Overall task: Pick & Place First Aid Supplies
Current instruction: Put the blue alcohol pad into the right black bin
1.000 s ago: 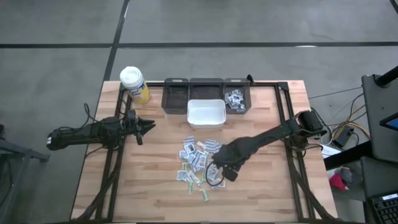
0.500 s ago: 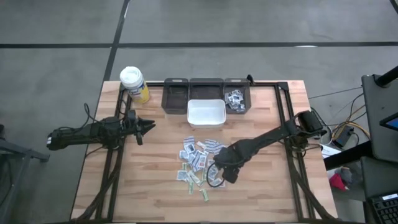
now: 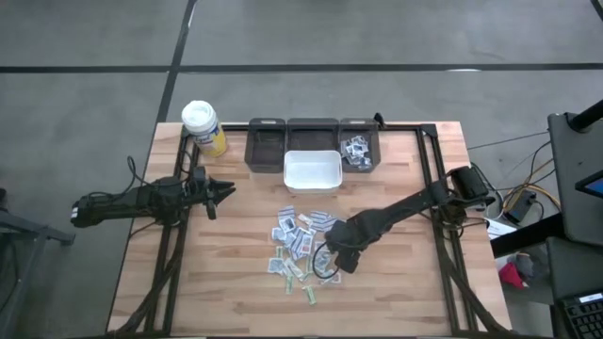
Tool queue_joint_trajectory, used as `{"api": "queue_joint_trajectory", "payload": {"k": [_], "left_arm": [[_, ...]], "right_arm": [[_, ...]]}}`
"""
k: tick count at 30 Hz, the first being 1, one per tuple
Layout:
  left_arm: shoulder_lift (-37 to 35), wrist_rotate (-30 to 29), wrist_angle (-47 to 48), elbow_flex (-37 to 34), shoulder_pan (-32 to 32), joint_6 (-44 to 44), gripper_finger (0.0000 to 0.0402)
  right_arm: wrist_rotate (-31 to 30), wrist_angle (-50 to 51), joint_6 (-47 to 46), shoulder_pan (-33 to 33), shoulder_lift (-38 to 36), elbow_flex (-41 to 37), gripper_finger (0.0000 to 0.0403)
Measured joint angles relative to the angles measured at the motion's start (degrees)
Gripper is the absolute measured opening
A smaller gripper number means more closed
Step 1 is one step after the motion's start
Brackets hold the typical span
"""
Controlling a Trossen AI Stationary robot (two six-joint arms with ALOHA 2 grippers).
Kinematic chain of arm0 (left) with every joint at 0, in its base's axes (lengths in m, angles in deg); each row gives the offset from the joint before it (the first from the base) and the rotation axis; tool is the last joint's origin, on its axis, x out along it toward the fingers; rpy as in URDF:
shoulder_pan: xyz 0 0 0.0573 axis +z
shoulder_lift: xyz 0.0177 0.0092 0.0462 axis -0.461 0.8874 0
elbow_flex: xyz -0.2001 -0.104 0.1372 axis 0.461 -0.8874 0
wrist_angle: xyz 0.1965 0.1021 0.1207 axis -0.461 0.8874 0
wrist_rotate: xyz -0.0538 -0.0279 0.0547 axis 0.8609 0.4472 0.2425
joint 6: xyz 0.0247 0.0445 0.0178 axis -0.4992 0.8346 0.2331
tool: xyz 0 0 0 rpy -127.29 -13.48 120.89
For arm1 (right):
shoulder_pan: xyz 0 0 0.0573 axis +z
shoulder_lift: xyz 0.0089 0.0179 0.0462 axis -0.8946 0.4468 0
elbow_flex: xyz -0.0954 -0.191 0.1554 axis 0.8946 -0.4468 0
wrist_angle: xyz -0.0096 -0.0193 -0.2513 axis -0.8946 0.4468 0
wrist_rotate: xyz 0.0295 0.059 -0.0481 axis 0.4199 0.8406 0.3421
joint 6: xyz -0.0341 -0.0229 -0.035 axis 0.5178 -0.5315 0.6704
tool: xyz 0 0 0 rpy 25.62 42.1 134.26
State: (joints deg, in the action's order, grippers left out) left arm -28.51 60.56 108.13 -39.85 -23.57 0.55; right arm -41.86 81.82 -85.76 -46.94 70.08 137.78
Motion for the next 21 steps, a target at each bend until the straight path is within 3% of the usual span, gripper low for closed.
{"api": "queue_joint_trajectory", "payload": {"k": [10, 21], "left_arm": [[0.0, 0.0, 0.0, 0.0, 0.0, 0.0, 0.0094], [0.0, 0.0, 0.0, 0.0, 0.0, 0.0, 0.0094]], "right_arm": [[0.2, -3.6, -2.0, -0.5, -0.3, -3.2, 0.0152], [0.0, -2.1, -2.2, -0.6, 0.0, -2.0, 0.0074]]}}
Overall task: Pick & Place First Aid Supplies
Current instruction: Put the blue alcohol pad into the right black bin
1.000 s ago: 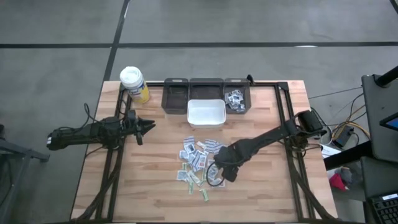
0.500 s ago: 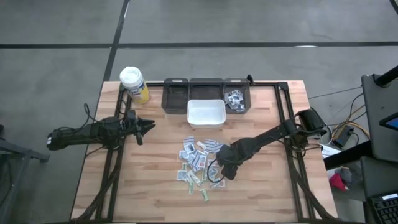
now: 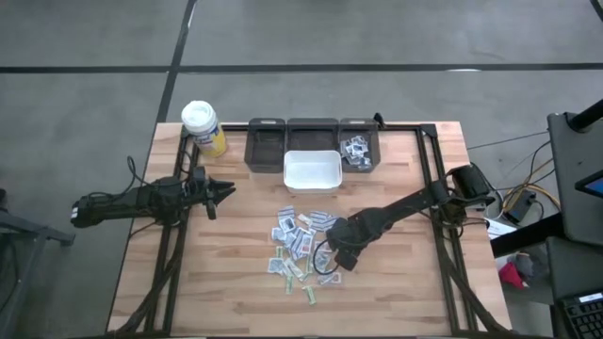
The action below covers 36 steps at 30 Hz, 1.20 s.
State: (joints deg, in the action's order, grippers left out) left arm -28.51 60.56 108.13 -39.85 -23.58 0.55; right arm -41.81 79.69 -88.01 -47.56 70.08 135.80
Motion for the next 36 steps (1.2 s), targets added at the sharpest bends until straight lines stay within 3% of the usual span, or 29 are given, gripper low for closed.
{"api": "queue_joint_trajectory", "payload": {"k": [9, 14, 22, 29, 36], "left_arm": [[0.0, 0.0, 0.0, 0.0, 0.0, 0.0, 0.0094], [0.0, 0.0, 0.0, 0.0, 0.0, 0.0, 0.0094], [0.0, 0.0, 0.0, 0.0, 0.0, 0.0, 0.0094], [0.0, 0.0, 0.0, 0.0, 0.0, 0.0, 0.0094], [0.0, 0.0, 0.0, 0.0, 0.0, 0.0, 0.0094]], "right_arm": [[0.3, 1.4, -4.5, -0.6, 0.2, 1.1, 0.0019], [0.4, 4.3, -4.5, -0.5, 0.3, 3.4, 0.0009], [-0.1, 18.9, -4.3, -1.2, 0.2, 13.7, 0.0008], [-8.8, 33.9, -4.5, -3.5, 0.2, 24.0, 0.0008], [-16.8, 42.1, -4.4, -10.4, 0.1, 29.8, 0.0008]]}}
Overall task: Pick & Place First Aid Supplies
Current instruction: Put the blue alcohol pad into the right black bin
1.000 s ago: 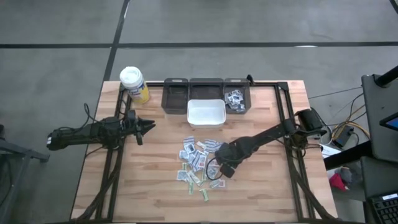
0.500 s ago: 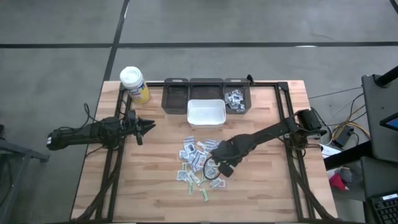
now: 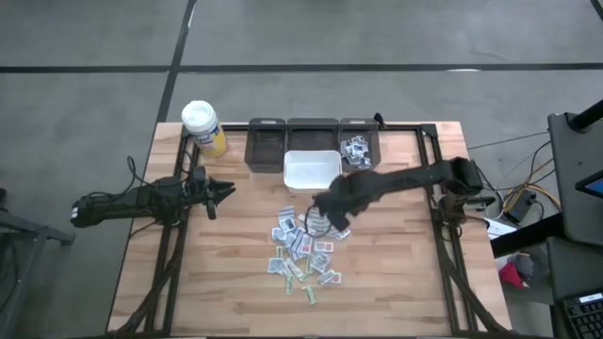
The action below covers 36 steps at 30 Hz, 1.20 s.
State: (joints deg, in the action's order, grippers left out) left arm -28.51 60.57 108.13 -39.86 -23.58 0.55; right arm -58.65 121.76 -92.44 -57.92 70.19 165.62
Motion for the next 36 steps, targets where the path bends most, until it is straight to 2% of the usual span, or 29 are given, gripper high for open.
{"api": "queue_joint_trajectory", "payload": {"k": [4, 13, 21, 26, 36], "left_arm": [[0.0, 0.0, 0.0, 0.0, 0.0, 0.0, 0.0094], [0.0, 0.0, 0.0, 0.0, 0.0, 0.0, 0.0094], [0.0, 0.0, 0.0, 0.0, 0.0, 0.0, 0.0094], [0.0, 0.0, 0.0, 0.0, 0.0, 0.0, 0.0094], [0.0, 0.0, 0.0, 0.0, 0.0, 0.0, 0.0094]], "right_arm": [[-2.7, 1.9, 0.8, -6.1, 0.0, 1.4, 0.0008], [-3.0, 1.2, 5.7, -23.3, -0.1, 1.7, 0.0008], [-0.3, -8.5, 13.0, -35.8, -0.1, 1.0, 0.0008], [2.1, -15.1, 13.8, -40.0, 0.0, -0.9, 0.0008], [3.5, -16.4, 13.7, -42.4, 5.1, -2.3, 0.0008]]}}
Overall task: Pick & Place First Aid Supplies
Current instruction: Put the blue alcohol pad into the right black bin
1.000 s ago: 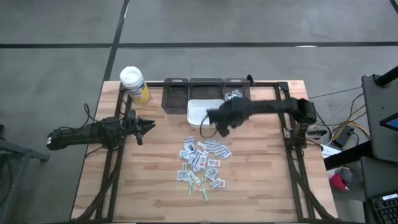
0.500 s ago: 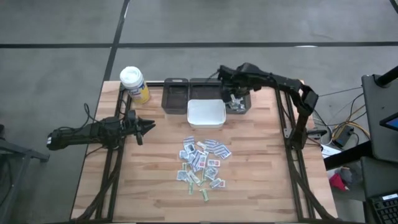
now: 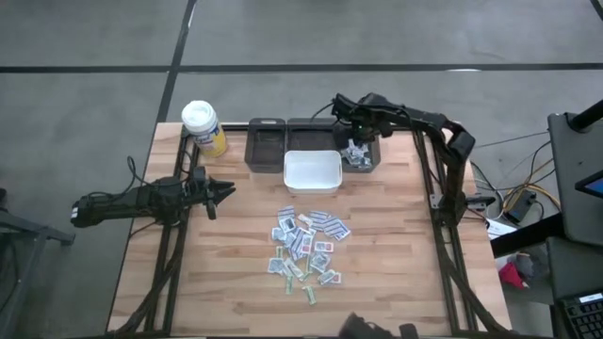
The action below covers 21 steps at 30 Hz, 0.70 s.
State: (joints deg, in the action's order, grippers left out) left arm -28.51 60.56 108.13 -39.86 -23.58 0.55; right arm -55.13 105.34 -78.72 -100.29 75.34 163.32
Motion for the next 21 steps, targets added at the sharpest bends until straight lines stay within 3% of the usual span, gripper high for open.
{"api": "queue_joint_trajectory", "payload": {"k": [9, 21], "left_arm": [[0.0, 0.0, 0.0, 0.0, 0.0, 0.0, 0.0094], [0.0, 0.0, 0.0, 0.0, 0.0, 0.0, 0.0094]], "right_arm": [[3.7, -0.2, 2.6, -0.7, 2.5, 0.7, 0.0025], [4.6, 1.1, 1.7, -0.7, -0.8, 0.8, 0.0138]]}}
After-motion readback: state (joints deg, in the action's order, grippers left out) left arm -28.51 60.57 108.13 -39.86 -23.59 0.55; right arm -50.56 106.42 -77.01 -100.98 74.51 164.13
